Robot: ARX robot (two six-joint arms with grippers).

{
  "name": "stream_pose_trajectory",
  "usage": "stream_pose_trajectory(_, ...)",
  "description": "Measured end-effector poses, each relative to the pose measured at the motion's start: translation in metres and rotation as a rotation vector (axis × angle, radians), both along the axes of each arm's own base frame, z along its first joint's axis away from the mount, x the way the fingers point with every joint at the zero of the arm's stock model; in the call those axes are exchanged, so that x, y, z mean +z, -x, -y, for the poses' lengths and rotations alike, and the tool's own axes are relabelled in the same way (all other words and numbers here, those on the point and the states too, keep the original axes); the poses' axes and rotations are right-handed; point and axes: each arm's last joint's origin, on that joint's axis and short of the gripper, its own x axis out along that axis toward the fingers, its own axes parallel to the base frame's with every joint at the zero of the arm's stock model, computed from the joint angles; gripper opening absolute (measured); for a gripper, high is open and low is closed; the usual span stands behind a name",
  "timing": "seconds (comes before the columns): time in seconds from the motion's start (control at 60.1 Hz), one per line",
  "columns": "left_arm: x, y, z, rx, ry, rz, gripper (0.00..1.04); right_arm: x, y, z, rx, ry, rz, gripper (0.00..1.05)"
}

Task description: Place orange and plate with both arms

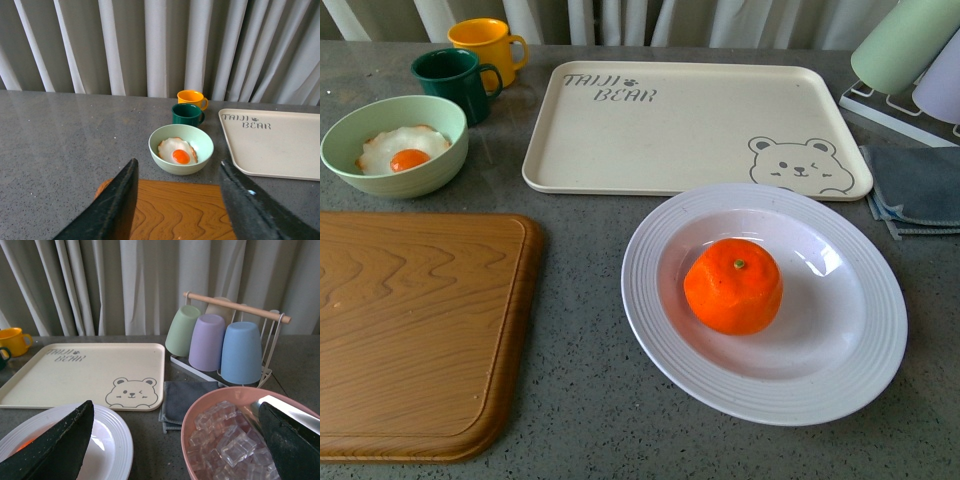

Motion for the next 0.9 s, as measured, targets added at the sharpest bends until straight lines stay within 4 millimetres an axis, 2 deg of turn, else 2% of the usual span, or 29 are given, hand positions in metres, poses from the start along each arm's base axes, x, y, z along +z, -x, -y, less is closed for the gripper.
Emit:
stream_pose_trajectory(0.05,0.000,0.000,0.000,0.000,0.000,0.000,0.70,-0.001,-0.001,0.000,0.010,0.010,-0.039,0.96)
stream_pose_trajectory(0.116,0.000,0.000,0.000,0.000,0.000,0.000,0.81,-0.001,-0.001,-0.002,0.055,0.022,-0.314,0.96)
stream_pose_trajectory(0.15,0.000,0.000,0.000,0.000,0.000,0.000,0.88,-0.001,-0.003,-0.004,0.077,0.023,-0.507,0.96)
stream_pose_trajectory(0.216,0.000,0.000,0.000,0.000,-0.001,0.000,0.97,-0.008,-0.005,-0.007,0.100,0.025,-0.690,0.96)
stream_pose_trajectory(0.499,0.000,0.000,0.000,0.000,-0.002,0.000,0.96,-0.018,-0.028,-0.010,0.040,-0.058,-0.794,0.96)
stream_pose_trajectory(0.649,0.000,0.000,0.000,0.000,-0.002,0.000,0.96,-0.031,-0.045,-0.007,-0.003,-0.213,-0.862,0.96)
stream_pose_trajectory(0.899,0.000,0.000,0.000,0.000,-0.002,0.000,0.96,-0.055,-0.086,-0.019,-0.090,-0.457,-0.876,0.96)
